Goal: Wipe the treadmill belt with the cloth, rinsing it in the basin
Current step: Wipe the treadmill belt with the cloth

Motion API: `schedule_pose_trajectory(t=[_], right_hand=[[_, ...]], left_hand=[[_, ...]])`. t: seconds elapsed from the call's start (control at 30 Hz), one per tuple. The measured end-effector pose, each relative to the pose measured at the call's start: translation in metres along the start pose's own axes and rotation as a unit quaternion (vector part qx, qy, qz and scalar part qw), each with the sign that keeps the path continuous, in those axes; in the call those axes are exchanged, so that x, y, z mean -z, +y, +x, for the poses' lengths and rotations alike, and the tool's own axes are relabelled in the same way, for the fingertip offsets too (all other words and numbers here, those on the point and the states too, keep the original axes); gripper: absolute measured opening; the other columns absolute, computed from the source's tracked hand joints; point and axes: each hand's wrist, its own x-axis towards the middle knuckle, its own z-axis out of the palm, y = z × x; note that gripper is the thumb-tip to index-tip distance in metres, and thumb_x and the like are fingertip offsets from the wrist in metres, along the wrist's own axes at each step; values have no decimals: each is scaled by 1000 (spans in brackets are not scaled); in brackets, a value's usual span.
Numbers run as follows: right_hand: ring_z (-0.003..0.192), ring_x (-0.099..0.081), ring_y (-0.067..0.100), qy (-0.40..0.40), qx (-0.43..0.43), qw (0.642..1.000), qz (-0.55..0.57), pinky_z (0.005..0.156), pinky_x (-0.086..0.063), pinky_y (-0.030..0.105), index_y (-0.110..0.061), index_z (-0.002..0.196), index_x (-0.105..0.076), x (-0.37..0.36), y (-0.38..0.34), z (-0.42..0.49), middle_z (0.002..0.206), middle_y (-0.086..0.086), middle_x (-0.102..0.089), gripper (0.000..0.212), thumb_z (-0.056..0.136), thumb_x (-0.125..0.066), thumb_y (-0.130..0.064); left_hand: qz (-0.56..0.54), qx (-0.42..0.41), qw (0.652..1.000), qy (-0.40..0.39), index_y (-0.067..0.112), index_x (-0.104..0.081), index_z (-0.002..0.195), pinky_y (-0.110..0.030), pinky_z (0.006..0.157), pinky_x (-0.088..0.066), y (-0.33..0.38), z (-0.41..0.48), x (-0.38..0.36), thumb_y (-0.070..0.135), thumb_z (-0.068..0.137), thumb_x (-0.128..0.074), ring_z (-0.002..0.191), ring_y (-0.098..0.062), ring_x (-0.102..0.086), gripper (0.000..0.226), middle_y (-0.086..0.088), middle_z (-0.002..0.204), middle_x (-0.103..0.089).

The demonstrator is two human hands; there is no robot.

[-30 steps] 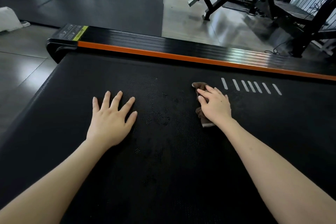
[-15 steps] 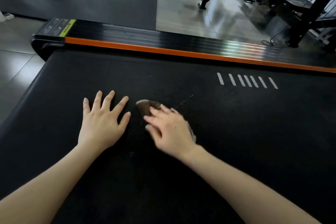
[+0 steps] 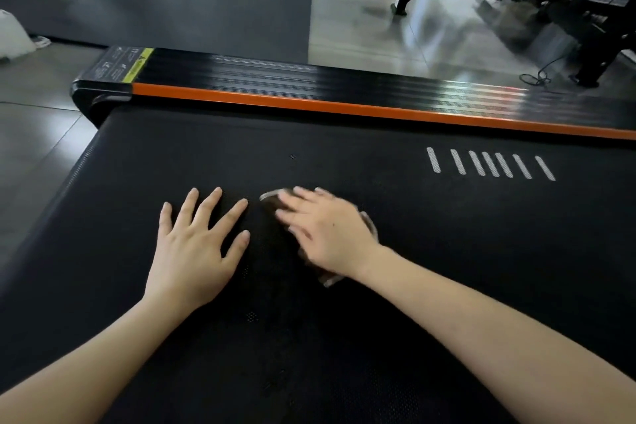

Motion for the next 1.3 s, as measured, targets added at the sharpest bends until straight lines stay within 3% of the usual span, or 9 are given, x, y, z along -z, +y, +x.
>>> schedule_pose_trajectory(t=[0.17,0.27,0.4,0.53,0.6,0.73,0.9,1.17,1.3], right_hand=[[125,-44,26,-43,-322,944,-63,100,-35,40,-17,123,-58,24,109,18,139,4,-49,33,96,-41,-20],[116,-51,27,6,-420,906,-46,92,-39,35,-14,116,-59,19,104,37,124,7,-58,28,95,-43,-22],[110,-55,24,13,-214,976,-37,89,-42,33,-13,107,-66,-6,27,63,123,4,-60,25,91,-46,-17],[124,-48,18,2,-117,993,19,102,-38,32,-15,119,-64,-19,25,80,138,-2,-52,31,92,-47,-16],[125,-47,21,-10,-154,988,-21,102,-38,34,-19,124,-59,-14,66,75,139,-2,-50,38,88,-49,-17],[110,-55,30,15,-384,919,-82,93,-41,38,-16,116,-57,17,157,25,118,9,-61,28,89,-49,-16],[104,-58,32,3,-489,869,-71,83,-44,35,-11,101,-63,21,164,39,108,13,-65,19,87,-51,-14],[95,-63,31,-34,-219,972,-85,77,-46,35,-10,102,-66,-12,52,136,103,10,-66,23,93,-44,-12],[90,-65,32,-78,-230,968,-70,71,-47,34,-15,94,-63,10,88,98,95,10,-69,15,88,-50,-16]], left_hand=[[-1,6,1000,3,37,-36,143,-55,116,-10,3,1,2,60,90,-14,143,-33,-19,63,-8,151,-34],[-1,11,1000,5,36,-37,143,-56,115,-10,7,2,2,59,89,-14,142,-34,-20,63,-9,150,-35],[-1,13,1000,6,37,-36,143,-55,115,-10,6,1,2,60,88,-12,142,-33,-20,64,-8,151,-35],[-12,10,1000,7,40,-34,143,-53,116,-9,3,0,2,61,88,-12,144,-30,-18,63,-5,152,-34],[-19,14,1000,8,41,-32,144,-51,117,-6,2,-2,3,62,88,-11,145,-27,-15,63,-3,153,-31],[-15,11,1000,6,41,-29,145,-51,117,-6,2,-1,2,62,88,-10,145,-27,-13,64,-3,154,-29],[11,6,1000,3,35,-39,142,-58,113,-18,5,1,2,58,91,-17,141,-34,-26,60,-9,148,-39],[6,0,1000,11,36,-38,142,-57,114,-15,2,1,-1,59,91,-16,141,-33,-25,60,-9,148,-39],[-13,2,1000,16,39,-32,144,-53,116,-9,-1,0,-1,62,88,-11,144,-29,-17,63,-4,153,-31]])
